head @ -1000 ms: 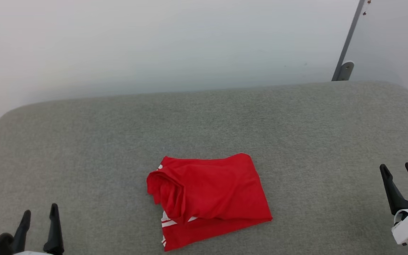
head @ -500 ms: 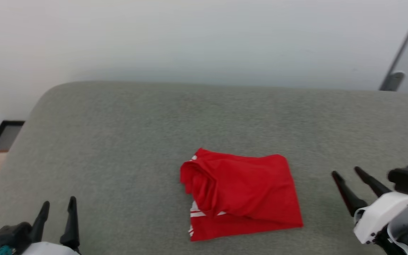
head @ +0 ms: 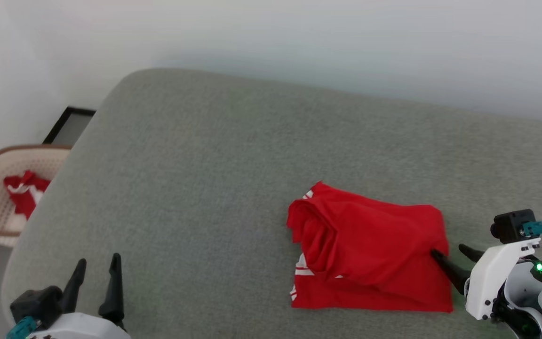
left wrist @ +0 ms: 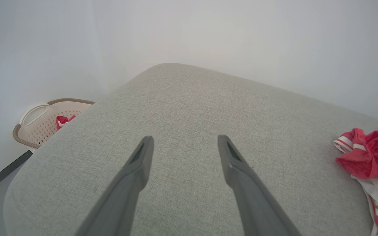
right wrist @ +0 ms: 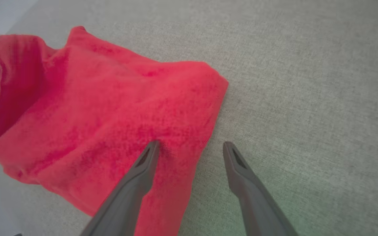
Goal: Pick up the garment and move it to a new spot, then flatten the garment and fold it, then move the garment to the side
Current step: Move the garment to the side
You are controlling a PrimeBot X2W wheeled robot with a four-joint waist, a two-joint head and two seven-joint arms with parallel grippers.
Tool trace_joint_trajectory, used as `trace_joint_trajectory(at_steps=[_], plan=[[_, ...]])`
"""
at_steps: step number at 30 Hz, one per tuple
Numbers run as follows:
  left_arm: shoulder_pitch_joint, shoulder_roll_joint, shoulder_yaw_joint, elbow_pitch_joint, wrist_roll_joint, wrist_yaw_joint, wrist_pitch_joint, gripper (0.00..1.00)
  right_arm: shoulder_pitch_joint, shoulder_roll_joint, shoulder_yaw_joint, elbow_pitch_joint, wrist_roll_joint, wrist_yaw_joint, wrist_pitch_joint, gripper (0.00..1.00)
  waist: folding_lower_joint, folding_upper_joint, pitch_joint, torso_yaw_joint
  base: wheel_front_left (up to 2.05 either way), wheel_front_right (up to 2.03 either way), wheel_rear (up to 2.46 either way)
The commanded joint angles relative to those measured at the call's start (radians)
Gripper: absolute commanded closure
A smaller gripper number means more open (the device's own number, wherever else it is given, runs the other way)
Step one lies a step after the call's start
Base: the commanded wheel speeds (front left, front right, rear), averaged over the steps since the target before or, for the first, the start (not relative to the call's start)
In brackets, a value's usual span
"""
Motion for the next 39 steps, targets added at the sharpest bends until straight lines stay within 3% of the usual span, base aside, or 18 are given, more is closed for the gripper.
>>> trace_joint_trajectory(at_steps=[1,12,14,30,39], plan=[[-0.014,-0.008,-0.003,0.002,-0.001,-0.004,-0.006,0.00,-0.012,0.001,-0.001,0.007,0.012,-0.002,0.026,0.00,0.0000,0.0000,0.034,0.030,0.00,0.00,0.00],[-0.060,-0.027,-0.020,0.034,-0.001,-0.013,-0.018,0.00,-0.059,0.053,-0.032,0.086,0.048,-0.002,0.237,0.00,0.0000,0.0000,0.085,0.045,0.00,0.00,0.00],[-0.068,-0.030,-0.023,0.040,0.000,-0.014,-0.020,0.00,-0.068,0.062,-0.019,0.083,0.057,-0.002,0.272,1.00,0.0000,0.0000,0.090,0.047,0.00,0.00,0.00],[-0.111,-0.035,-0.029,0.061,0.005,-0.030,-0.032,0.00,-0.114,-0.057,-0.079,-0.071,0.029,-0.002,0.333,1.00,0.0000,0.0000,0.111,0.000,0.00,0.00,0.00],[-0.179,-0.030,-0.058,0.064,0.026,-0.042,-0.033,0.00,-0.152,-0.172,-0.143,-0.116,-0.024,-0.002,0.316,1.00,0.0000,0.0000,0.145,-0.073,0.00,0.00,0.00]])
